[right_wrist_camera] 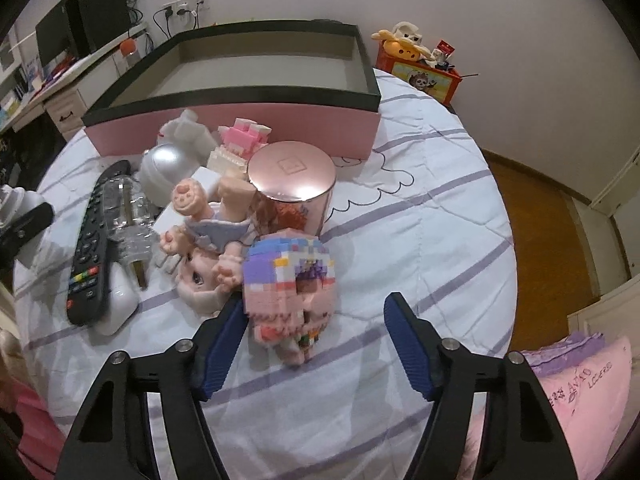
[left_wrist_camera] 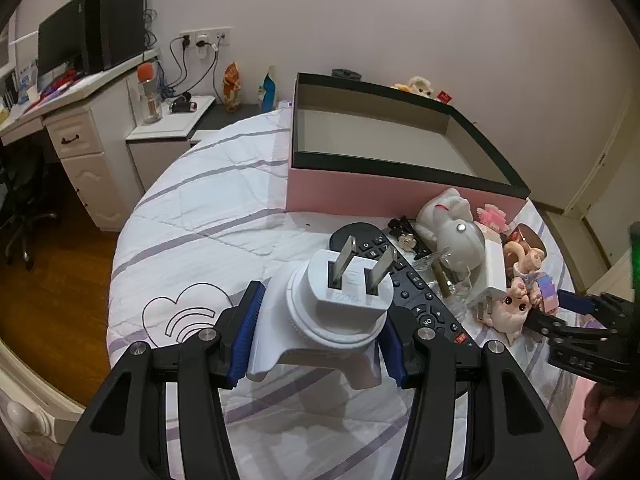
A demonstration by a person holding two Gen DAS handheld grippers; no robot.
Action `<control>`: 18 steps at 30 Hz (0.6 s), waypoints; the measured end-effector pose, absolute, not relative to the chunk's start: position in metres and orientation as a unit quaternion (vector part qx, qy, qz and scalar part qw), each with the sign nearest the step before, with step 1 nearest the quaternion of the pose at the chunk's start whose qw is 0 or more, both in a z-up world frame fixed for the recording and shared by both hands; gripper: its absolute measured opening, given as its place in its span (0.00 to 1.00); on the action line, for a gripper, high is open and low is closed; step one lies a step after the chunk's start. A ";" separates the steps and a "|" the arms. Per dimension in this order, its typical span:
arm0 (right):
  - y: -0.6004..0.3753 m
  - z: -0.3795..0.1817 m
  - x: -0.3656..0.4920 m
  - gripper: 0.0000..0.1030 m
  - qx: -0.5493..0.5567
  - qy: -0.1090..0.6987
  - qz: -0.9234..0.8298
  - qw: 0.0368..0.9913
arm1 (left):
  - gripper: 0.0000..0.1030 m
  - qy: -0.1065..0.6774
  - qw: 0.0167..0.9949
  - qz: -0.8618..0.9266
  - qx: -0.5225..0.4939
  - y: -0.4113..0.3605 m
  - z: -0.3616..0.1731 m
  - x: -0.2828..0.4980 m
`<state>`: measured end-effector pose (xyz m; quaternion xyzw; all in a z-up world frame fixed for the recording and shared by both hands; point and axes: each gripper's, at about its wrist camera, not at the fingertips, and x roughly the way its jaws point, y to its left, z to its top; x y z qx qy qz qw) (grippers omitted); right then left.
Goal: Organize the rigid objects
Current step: 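Close the right gripper on the pink block-built pig figure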
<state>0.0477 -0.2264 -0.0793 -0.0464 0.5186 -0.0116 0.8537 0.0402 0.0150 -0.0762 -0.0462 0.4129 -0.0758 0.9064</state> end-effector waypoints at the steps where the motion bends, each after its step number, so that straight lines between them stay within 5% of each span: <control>1: -0.227 -0.082 0.050 0.58 -0.044 0.521 -0.009 0.853 | 0.52 0.413 0.906 -0.077 -0.046 0.015 -0.076 0.040; 5: -0.234 -0.085 0.051 0.40 -0.019 0.518 0.006 0.855 | 0.52 0.413 0.906 -0.078 -0.044 0.014 -0.075 0.039; 12: -0.239 -0.067 0.040 0.38 0.009 0.498 0.024 0.867 | 0.52 0.409 0.908 -0.081 -0.043 0.013 -0.071 0.039; 14: -0.239 -0.060 0.036 0.28 0.013 0.490 0.026 0.871 | 0.52 0.407 0.909 -0.083 -0.043 0.012 -0.069 0.038; 18: -0.243 -0.051 0.039 0.27 0.015 0.481 0.029 0.876 | 0.52 0.405 0.909 -0.087 -0.044 0.011 -0.067 0.037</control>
